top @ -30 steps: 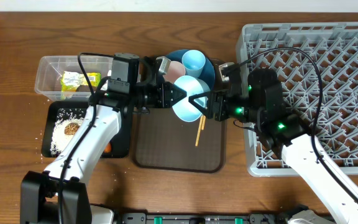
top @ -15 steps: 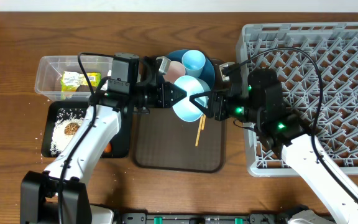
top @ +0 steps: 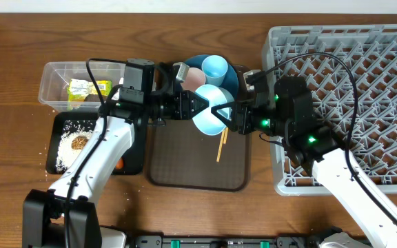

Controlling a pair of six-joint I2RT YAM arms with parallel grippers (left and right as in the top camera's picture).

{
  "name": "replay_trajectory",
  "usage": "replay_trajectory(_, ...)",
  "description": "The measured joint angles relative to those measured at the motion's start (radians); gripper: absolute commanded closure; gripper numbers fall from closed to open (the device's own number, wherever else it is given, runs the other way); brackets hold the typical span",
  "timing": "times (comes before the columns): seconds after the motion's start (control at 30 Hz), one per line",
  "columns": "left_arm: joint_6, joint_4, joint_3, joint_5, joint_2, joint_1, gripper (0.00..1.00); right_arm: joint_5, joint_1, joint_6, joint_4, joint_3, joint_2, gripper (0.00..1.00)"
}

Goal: Sort waste into correct bins and load items into the dishwasher rack
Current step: 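Release the bowl from the left gripper and carry it right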

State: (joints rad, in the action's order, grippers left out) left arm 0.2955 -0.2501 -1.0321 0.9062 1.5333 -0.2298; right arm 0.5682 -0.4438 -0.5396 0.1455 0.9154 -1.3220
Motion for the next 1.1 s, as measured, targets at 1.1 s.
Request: replay_trajectory(1.1, 0.000, 0.023, 0.000, -0.015, -0.119, 0.052, 0.68, -0.094, 0.086, 0.122, -0.006, 0.000, 0.000, 0.68)
